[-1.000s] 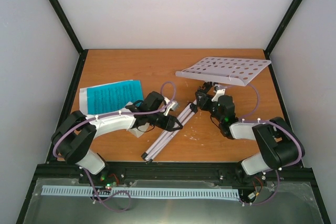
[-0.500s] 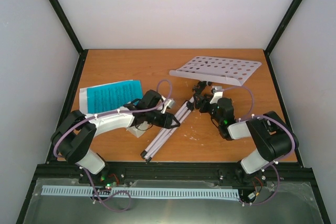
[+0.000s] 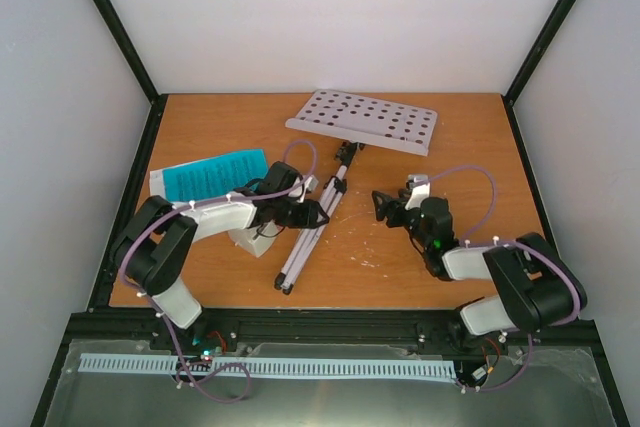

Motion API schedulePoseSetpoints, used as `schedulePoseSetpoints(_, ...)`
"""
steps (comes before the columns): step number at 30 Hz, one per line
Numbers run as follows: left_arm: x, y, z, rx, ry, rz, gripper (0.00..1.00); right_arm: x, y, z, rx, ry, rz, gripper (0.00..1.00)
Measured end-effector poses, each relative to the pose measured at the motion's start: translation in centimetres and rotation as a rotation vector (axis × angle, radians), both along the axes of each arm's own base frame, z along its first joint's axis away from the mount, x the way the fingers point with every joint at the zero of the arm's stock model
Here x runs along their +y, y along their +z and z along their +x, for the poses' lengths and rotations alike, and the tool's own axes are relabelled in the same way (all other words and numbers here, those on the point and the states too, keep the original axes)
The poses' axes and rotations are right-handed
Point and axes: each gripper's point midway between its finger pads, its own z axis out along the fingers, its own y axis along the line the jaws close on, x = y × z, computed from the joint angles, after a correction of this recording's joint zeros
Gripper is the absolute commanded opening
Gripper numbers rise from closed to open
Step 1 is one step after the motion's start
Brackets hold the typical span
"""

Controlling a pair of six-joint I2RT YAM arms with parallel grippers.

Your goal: Pack up the instrument practice props

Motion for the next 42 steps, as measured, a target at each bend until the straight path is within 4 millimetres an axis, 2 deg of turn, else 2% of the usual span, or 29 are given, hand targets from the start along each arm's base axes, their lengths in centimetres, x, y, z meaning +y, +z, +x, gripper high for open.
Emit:
schedulePoseSetpoints(6,-0.3,-1.2,0.8,-0.022,-0.047,0.056,0.02,-1.0,2.7,-1.0,-0.065,-0.025,-0.006,0.88)
schedulePoseSetpoints(14,0.1,-2.7,1.3,-0.056,-0.091,0.169,0.13,-3.1,7.3,-2.3,-0.184,-0.096,-0.036,0.94)
schedulePoseSetpoints(20,-0.1,-3.9,1.2,-0.087,-0.114,0.264,0.22,-4.6,9.0,-3.2,-0.225,-0.15,-0.058,0.95)
schedulePoseSetpoints(22,-0.4,-4.1,1.3,-0.102,-0.118,0.29,0.27,-5.0,9.3,-3.5,-0.23,-0.165,-0.064,0.96)
schedulePoseSetpoints(31,-1.1,-4.1,1.4,-0.145,-0.141,0.314,0.6,-5.7,9.8,-4.1,-0.221,-0.182,-0.097,0.99)
schedulePoseSetpoints(37,-3.1,-2.4,2.8,-0.247,-0.171,0.243,0.76,-5.7,10.8,-4.0,-0.221,-0.182,-0.111,0.99)
schedulePoseSetpoints(42,-3.8,-1.8,2.9,-0.258,-0.178,0.207,0.87,-5.6,11.2,-4.0,-0.222,-0.175,-0.114,1.0)
